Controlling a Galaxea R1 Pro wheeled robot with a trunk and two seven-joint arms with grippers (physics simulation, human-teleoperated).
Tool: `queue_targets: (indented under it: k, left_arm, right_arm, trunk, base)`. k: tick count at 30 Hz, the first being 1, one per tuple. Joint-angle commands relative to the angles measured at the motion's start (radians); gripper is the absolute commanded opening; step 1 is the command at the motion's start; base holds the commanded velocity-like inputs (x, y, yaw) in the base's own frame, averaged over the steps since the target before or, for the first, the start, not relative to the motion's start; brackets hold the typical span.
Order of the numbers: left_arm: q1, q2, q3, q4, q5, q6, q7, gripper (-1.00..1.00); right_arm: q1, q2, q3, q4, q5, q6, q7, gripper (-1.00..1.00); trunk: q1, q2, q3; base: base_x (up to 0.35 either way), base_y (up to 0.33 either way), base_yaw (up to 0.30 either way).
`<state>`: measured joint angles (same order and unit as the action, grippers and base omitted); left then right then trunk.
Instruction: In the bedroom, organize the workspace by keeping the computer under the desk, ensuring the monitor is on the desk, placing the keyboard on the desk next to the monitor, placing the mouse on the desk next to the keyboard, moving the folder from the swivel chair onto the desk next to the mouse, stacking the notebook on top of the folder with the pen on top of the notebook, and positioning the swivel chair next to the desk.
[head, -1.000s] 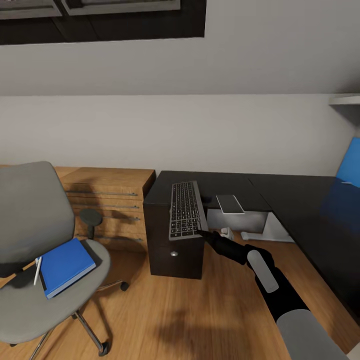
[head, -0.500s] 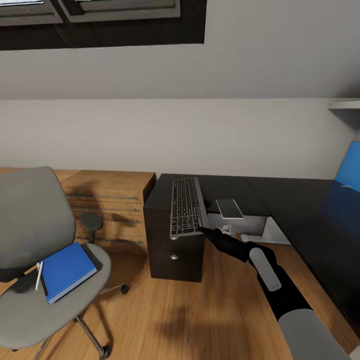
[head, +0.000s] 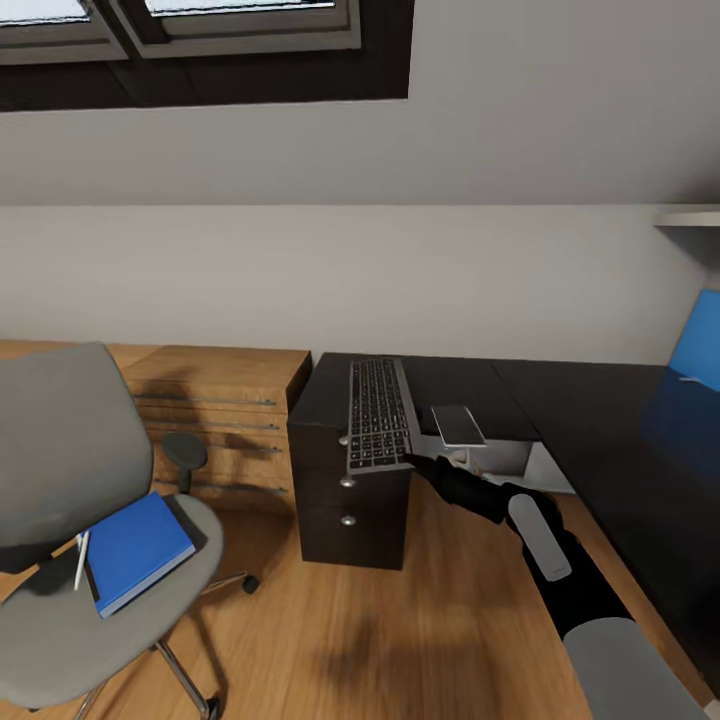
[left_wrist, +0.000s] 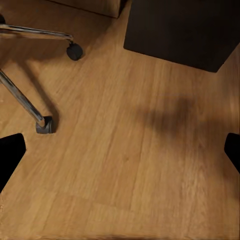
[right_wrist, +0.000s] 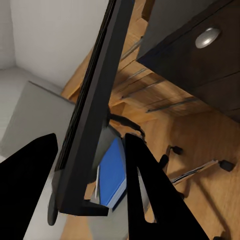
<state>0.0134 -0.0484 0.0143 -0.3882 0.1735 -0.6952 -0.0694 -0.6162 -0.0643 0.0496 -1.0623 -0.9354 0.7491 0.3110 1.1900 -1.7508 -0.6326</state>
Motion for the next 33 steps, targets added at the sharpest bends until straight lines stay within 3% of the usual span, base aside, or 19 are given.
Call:
queue_targets:
  k: [1, 8, 16, 22, 27, 33]
  left_arm:
    - [0.0, 0.001, 0.002, 0.008, 0.008, -0.004, -0.007, 1.0]
    - [0.0, 0.024, 0.008, 0.098, 0.012, -0.038, -0.006, 1.0]
    - [0.0, 0.043, 0.02, 0.107, 0.018, -0.049, -0.004, 1.0]
    - [0.0, 0.059, 0.022, 0.107, 0.02, -0.05, -0.004, 1.0]
    - [0.0, 0.06, 0.021, 0.108, 0.022, -0.05, -0.006, 1.0]
    - [0.0, 0.059, 0.02, 0.109, 0.021, -0.049, -0.008, 1.0]
  right_arm:
    - [0.0, -0.001, 0.001, -0.001, 0.002, 0.001, 0.003, -1.0]
    - [0.002, 0.0, 0.0, -0.094, 0.007, 0.005, -0.045, -1.0]
    - [0.034, -0.05, -0.008, -0.107, 0.004, 0.062, -0.097, -1.0]
    - [0.052, -0.073, -0.008, -0.103, 0.003, 0.07, -0.098, -1.0]
    - [0.057, -0.078, -0.009, -0.091, 0.002, 0.073, -0.094, -1.0]
    - [0.061, -0.109, -0.01, -0.088, -0.012, 0.096, -0.093, -1.0]
  trunk:
    - [-0.004, 0.007, 0.002]
    - [-0.031, 0.056, 0.024]
    - [-0.061, 0.112, 0.049]
    - [-0.061, 0.112, 0.049]
    - [-0.061, 0.112, 0.049]
    - [-0.061, 0.112, 0.049]
  base:
    - [0.0, 0.0, 0.0]
    - [0.0, 0.0, 0.0]
    - [0.0, 0.0, 0.0]
    - [0.0, 0.0, 0.0]
    - [0.0, 0.0, 0.0]
    - [-0.009, -0.029, 0.0]
